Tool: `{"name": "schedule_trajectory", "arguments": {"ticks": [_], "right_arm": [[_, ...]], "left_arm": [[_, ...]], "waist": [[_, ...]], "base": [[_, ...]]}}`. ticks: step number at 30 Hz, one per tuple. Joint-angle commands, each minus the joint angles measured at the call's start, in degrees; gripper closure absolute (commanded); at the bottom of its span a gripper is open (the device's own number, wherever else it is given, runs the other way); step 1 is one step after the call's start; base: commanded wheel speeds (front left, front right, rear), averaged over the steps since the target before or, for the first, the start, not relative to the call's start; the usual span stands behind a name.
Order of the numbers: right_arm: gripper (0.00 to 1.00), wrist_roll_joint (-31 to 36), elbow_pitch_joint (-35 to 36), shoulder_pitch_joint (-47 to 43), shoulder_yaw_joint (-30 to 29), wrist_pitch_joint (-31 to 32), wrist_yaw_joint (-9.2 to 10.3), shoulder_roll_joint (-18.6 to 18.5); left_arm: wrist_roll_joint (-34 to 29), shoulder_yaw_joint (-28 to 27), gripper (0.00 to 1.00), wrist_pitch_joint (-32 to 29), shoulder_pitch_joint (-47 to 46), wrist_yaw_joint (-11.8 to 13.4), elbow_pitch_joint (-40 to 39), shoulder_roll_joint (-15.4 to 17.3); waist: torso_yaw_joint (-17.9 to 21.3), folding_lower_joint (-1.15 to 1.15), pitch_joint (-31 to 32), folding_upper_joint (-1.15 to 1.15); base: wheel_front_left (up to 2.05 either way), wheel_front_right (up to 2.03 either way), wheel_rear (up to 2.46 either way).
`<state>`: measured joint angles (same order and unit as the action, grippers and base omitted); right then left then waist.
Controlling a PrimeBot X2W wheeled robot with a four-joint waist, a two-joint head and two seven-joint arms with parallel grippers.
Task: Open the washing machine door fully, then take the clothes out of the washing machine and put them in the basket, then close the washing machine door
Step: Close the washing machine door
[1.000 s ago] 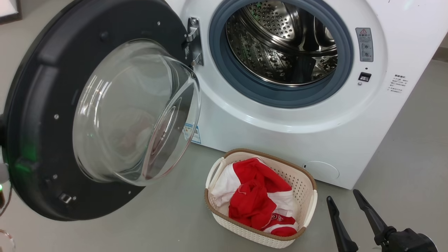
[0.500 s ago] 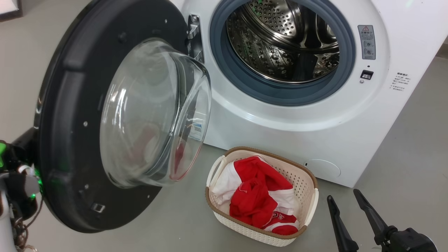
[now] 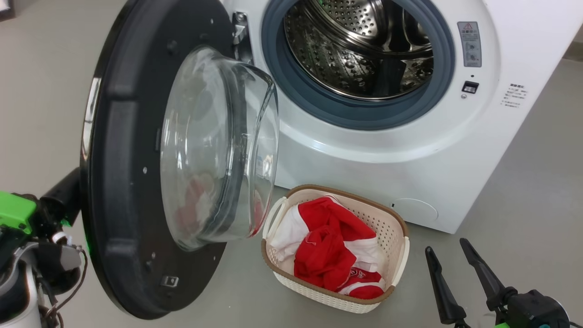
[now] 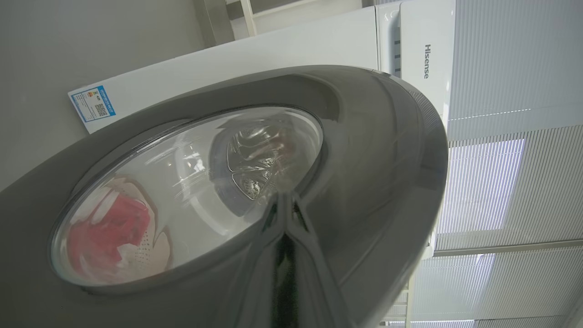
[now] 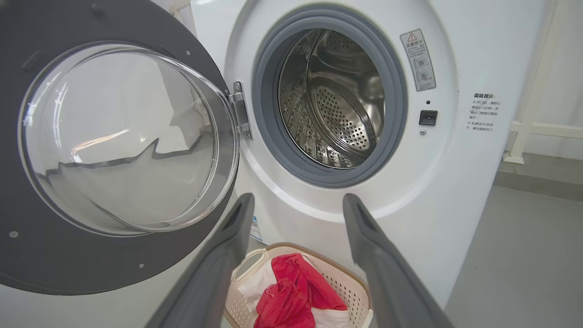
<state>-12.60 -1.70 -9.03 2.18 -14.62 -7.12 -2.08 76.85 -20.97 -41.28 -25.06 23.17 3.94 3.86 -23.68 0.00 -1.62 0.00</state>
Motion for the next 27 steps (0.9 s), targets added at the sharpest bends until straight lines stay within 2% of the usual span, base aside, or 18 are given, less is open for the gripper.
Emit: {"name": "schedule_trajectory", "arguments": {"ticks": [1, 17, 22, 27], "right_arm": [[0.0, -0.6, 1.5, 2.4, 1.1, -0.4, -0.36, -0.8], [0.0, -1.0, 1.2, 4.0, 1.2, -0.4, -0.36, -0.8], [0.0, -1.0, 1.2, 4.5, 1.1, -0.4, -0.36, -0.8], [0.0, -0.8, 1.3, 4.8, 0.8, -0.4, -0.36, -0.8]], "left_arm": [[0.9, -0.4, 1.0, -0.8, 0.2, 0.5, -3.1, 0.6], [6.8, 5.8, 1.0, 1.2, 5.3, 2.1, -13.6, -0.9], [9.7, 8.8, 1.0, 3.8, 6.2, 1.8, -15.1, -1.0], [12.2, 12.1, 1.0, 7.3, 6.4, 0.4, -15.6, -1.0]], "waist": [[0.9, 0.0, -0.6, 0.0], [5.9, 0.0, -2.3, 0.0], [7.8, 0.0, -2.7, 0.0], [10.0, 0.0, -3.3, 0.0]], "base": [[0.0, 0.0, 0.0], [0.0, 0.0, 0.0], [0.0, 0.0, 0.0], [0.0, 0.0, 0.0]]}}
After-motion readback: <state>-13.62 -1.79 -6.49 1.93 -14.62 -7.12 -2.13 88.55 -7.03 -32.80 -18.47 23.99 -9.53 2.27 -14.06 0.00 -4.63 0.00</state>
